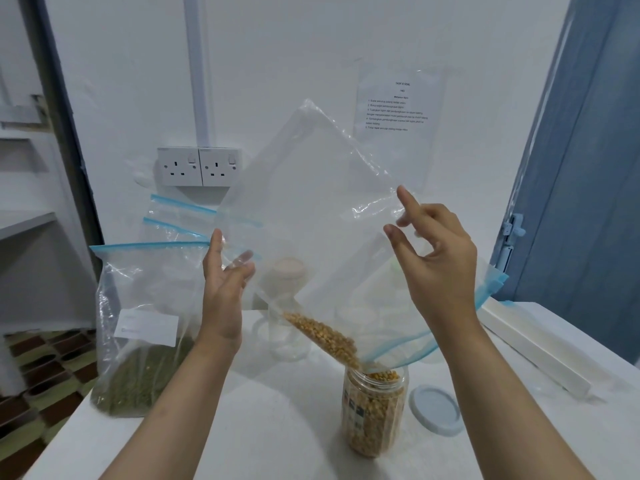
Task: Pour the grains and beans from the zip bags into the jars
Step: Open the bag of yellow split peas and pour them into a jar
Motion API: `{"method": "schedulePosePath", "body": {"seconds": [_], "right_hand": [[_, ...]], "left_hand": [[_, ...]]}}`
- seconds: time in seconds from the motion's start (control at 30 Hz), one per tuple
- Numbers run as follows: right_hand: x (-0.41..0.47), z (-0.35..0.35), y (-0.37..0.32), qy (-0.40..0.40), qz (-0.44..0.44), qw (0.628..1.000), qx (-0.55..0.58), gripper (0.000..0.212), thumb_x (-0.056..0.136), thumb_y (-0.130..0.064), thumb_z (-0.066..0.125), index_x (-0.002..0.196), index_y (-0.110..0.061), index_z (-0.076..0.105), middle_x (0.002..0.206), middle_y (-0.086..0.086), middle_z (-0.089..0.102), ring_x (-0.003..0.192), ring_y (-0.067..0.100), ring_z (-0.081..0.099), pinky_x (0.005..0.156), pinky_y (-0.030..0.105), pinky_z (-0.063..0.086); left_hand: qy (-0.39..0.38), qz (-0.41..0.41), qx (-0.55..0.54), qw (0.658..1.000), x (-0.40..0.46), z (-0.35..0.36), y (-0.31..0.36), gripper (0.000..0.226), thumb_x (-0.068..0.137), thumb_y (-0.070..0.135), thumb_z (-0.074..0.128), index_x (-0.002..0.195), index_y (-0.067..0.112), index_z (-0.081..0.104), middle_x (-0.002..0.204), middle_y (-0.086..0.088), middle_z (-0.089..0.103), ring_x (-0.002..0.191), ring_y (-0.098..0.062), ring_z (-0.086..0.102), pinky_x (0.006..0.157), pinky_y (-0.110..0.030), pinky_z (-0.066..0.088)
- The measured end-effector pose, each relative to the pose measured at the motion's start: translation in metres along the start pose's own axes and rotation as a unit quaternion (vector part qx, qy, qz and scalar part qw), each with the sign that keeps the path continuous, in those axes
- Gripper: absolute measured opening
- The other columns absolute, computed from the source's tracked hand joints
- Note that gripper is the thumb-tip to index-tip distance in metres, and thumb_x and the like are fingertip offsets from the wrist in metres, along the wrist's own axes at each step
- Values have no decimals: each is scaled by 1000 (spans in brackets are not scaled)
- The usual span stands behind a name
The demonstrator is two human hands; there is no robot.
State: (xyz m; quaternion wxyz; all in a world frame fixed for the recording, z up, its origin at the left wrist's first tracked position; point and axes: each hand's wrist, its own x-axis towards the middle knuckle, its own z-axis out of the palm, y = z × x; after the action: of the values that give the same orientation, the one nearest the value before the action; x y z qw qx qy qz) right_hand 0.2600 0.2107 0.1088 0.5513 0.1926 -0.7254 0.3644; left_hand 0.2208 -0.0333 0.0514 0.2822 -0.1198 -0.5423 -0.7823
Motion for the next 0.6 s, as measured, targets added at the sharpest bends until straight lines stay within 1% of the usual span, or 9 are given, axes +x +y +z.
{"method": "schedulePosePath", "body": {"seconds": [0.07,0.1,0.2,0.23,0.3,0.37,0.43,0.53,0.6], "right_hand": [[0,0,0,-1,-7,1000,1,44,93,-30,62,135,-34,51,94,-15,58,88,5,52,81,57,50],[-1,-1,-1,1,-9,1000,0,44,93,-30,62,136,-32,52,94,-15,58,88,6,53,81,57,49],[-1,-1,-2,5,-10,1000,1,44,93,-30,61,136,-31,51,93,-18,56,89,9,54,81,59,49],[0,-2,-1,4,-10,1000,1,44,93,-31,61,136,-32,51,93,-18,56,89,9,54,81,58,49],[1,-3,-1,7,-8,1000,0,44,93,-31,61,136,-34,51,94,-18,57,90,6,54,82,59,49],[2,-3,0,8,-4,1000,2,43,93,-31,60,135,-37,50,94,-18,57,90,4,53,83,59,49],[2,-2,0,11,-8,1000,0,44,93,-30,61,136,-34,51,94,-15,58,90,3,52,82,59,49],[2,-2,0,14,-13,1000,2,45,93,-28,62,136,-31,50,93,-14,57,87,-2,49,79,57,49],[1,-2,0,16,-14,1000,0,45,93,-27,63,135,-31,51,94,-14,58,87,0,49,79,57,49]], "left_hand": [[-1,1,-3,1000,0,1,2,75,79,22,58,147,35,32,144,20,37,125,-14,57,103,-31,46],[-2,3,-3,1000,-1,2,3,76,79,22,58,149,34,31,142,22,39,124,-14,57,104,-31,46],[-3,5,-1,1000,-2,5,5,78,79,22,57,151,32,29,121,36,53,124,-16,58,106,-33,45],[-4,6,-2,1000,-2,6,6,78,79,22,57,152,31,28,120,36,54,123,-16,58,107,-34,44],[-2,9,2,1000,-2,7,7,79,79,22,57,152,32,28,130,34,48,123,-15,58,109,-36,44],[1,8,4,1000,-1,7,8,79,80,21,57,152,33,27,132,34,47,123,-15,59,109,-37,44],[4,7,3,1000,0,7,7,79,80,21,56,152,34,27,142,26,41,123,-14,59,109,-36,44],[3,5,0,1000,1,7,6,80,79,20,57,152,33,27,135,27,41,122,-14,59,105,-33,46],[4,4,-3,1000,1,7,6,81,79,20,58,153,31,26,138,23,40,122,-15,60,103,-32,47]]}}
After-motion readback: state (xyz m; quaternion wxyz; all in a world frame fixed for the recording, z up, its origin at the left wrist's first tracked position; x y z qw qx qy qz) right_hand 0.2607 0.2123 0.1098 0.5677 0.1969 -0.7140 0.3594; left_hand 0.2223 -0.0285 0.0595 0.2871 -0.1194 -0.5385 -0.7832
